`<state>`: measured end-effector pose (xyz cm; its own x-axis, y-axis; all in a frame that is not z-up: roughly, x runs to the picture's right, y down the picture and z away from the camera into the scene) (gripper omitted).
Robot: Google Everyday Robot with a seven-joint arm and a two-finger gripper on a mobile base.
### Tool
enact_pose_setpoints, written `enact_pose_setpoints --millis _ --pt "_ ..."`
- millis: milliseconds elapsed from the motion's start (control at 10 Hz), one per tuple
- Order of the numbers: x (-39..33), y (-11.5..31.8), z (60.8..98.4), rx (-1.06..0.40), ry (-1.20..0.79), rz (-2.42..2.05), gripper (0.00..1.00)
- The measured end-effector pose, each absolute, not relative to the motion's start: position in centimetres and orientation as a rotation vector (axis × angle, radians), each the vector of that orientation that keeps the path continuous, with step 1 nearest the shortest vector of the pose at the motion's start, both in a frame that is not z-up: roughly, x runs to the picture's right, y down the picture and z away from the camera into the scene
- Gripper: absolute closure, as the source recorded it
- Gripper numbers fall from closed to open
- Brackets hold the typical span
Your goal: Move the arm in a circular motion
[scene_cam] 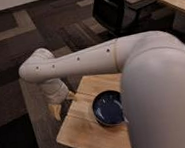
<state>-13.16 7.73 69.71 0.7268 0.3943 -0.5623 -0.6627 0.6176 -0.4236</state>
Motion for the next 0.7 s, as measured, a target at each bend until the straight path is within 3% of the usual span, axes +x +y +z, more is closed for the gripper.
enact_pose_setpoints --millis 300,700 --pt "-7.7 -0.4 75.6 -0.542 0.501 0.74 0.35" --pt "3.1 -5.3 76.4 -0.424 0.648 0.987 0.35"
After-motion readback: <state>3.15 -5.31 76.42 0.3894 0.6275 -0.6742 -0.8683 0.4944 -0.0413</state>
